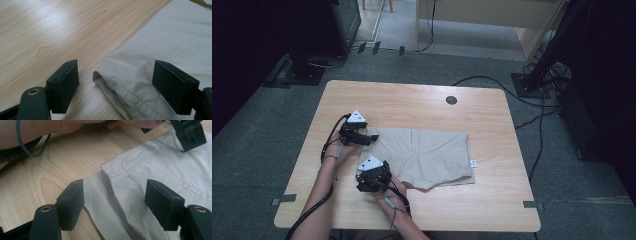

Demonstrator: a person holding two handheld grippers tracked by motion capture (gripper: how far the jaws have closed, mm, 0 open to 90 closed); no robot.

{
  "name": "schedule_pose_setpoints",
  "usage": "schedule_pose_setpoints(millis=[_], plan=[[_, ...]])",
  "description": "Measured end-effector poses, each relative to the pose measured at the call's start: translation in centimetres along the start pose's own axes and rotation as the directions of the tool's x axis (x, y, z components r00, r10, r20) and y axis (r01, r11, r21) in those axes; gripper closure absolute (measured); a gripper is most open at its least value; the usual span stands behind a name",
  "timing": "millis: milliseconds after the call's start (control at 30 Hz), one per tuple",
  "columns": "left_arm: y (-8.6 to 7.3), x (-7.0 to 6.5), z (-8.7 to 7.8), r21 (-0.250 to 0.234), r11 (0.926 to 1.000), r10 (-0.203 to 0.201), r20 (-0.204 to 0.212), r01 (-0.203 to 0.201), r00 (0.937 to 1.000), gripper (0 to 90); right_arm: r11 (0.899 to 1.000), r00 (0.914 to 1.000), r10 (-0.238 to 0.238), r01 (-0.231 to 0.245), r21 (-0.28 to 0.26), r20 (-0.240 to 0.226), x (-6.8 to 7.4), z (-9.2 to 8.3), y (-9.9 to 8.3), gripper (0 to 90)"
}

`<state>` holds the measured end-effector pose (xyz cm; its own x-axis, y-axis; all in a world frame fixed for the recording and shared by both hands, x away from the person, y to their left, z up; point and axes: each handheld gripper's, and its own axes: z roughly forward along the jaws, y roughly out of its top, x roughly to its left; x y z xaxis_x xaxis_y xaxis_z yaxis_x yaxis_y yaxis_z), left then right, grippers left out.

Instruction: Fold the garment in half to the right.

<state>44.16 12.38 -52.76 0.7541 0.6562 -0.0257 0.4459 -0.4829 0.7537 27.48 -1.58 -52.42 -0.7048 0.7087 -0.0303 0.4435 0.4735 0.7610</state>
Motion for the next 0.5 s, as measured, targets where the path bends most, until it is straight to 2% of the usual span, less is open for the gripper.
schedule_pose_setpoints(millis=[267,500], plan=[[0.0,0.0,0.0,-0.001,1.0000,-0.001,0.001,0.001,1.0000,21.4,1.000,0.9998,-0.016,0.017,0.022,-0.006,0.5,0.6,0.2,31.3],[0.0,0.0,0.0,0.000,1.0000,0.001,0.000,-0.001,1.0000,21.4,1.000,0.9999,0.008,-0.008,0.016,-0.015,0.4,1.1,0.5,35.4]])
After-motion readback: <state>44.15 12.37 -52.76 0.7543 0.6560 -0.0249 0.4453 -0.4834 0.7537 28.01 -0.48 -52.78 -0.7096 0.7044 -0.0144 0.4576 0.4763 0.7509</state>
